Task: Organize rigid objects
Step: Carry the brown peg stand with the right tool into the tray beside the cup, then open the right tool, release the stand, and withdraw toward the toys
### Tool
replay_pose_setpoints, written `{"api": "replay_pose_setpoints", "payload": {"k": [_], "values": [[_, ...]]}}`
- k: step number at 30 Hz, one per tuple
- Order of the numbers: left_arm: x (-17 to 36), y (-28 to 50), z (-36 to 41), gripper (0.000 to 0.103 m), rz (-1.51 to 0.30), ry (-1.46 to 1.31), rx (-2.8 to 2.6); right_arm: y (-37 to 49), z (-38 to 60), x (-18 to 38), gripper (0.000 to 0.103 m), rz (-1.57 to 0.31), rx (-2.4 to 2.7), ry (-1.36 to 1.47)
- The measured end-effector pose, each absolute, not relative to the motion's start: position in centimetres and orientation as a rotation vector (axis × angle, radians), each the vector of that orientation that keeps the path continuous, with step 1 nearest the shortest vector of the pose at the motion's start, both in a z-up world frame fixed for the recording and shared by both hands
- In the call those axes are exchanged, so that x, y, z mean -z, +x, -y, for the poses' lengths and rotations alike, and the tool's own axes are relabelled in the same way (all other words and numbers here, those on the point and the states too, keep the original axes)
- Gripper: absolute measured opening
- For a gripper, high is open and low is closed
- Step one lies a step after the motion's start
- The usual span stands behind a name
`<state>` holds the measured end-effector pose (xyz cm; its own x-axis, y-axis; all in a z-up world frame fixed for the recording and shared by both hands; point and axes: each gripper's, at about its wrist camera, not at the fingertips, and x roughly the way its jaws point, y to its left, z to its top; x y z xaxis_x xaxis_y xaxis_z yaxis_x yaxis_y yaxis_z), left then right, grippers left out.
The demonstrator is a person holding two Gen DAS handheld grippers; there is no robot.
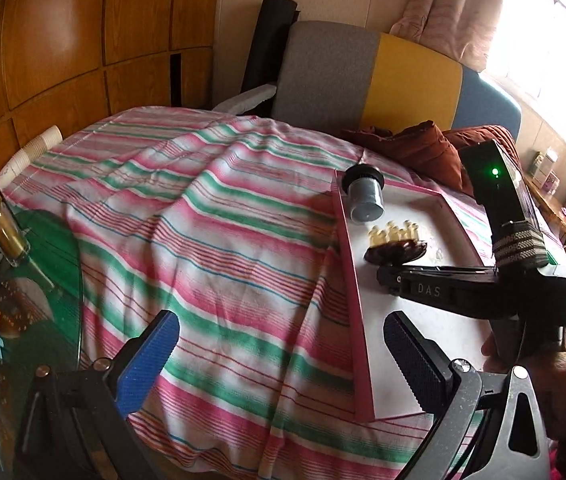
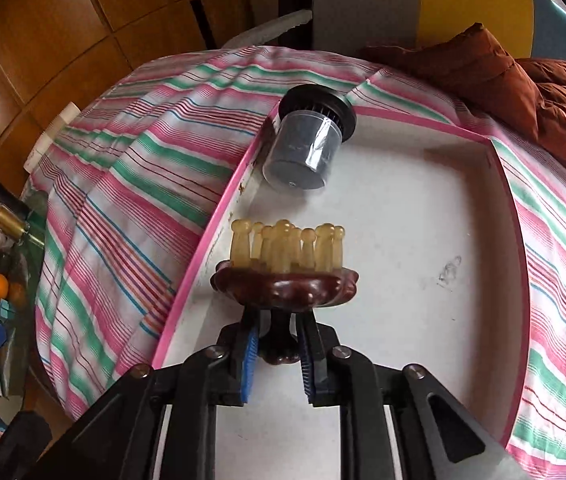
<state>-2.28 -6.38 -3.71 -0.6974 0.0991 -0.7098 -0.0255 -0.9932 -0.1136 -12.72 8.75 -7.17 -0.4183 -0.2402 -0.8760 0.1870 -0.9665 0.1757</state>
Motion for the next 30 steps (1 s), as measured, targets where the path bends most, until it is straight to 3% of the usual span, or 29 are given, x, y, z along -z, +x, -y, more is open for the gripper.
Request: {"api": "replay_pose_setpoints", "payload": {"k": [9,30], "values": [[2.6,-2.3,5.3,0.103,0.105,-1.143,-2.842,-9.3,-10.4,3.9,0.032,0.095,2.495,1.368],[0.3,-1.0,-3.5,0.103,-0.026,-1.044,-2.620,0.8,-29.2,0.2,0.032,0.136,2.874,1.394]]}}
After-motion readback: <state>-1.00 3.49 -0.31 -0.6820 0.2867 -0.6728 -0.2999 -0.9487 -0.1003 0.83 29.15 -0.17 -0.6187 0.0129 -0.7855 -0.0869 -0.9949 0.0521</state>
